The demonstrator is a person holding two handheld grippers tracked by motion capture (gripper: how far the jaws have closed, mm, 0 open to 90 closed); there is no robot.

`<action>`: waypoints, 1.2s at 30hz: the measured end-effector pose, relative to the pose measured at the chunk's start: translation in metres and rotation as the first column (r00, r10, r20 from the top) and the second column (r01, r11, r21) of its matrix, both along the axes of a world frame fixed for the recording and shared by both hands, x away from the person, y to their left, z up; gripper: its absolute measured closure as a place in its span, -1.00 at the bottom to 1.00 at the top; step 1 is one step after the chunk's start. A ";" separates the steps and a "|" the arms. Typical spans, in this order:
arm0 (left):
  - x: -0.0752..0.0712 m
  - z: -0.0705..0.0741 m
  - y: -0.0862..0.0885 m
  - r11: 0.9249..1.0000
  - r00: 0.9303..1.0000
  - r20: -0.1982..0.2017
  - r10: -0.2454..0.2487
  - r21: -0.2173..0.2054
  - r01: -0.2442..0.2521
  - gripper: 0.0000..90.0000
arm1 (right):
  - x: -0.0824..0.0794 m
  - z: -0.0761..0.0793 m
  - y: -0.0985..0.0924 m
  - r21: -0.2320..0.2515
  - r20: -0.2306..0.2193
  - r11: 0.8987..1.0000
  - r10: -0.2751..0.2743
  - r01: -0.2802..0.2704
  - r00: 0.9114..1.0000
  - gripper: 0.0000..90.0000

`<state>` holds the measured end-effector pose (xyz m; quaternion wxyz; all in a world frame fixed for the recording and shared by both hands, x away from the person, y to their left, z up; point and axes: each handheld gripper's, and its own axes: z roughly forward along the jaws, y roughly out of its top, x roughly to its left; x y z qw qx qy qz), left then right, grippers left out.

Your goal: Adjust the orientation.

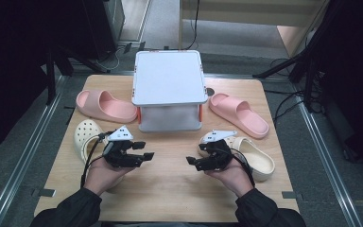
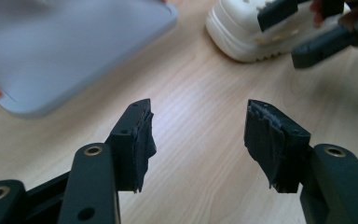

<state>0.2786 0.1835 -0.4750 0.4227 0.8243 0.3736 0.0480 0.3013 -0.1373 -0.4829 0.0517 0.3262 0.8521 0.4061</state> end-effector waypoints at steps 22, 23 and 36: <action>-0.008 0.005 0.011 0.998 1.000 -0.013 0.003 0.065 -0.002 -0.04 | 0.001 0.007 -0.001 0.050 0.012 0.991 0.122 -0.122 0.992 0.23; -0.008 0.005 0.011 0.998 1.000 -0.014 0.002 0.066 -0.001 -0.04 | 0.003 0.007 -0.002 0.058 0.004 0.992 0.115 -0.115 0.993 0.26; -0.011 0.011 0.026 0.998 0.998 -0.037 0.050 0.046 -0.048 0.02 | 0.004 0.010 0.000 0.039 0.003 0.985 0.171 -0.171 0.985 0.13</action>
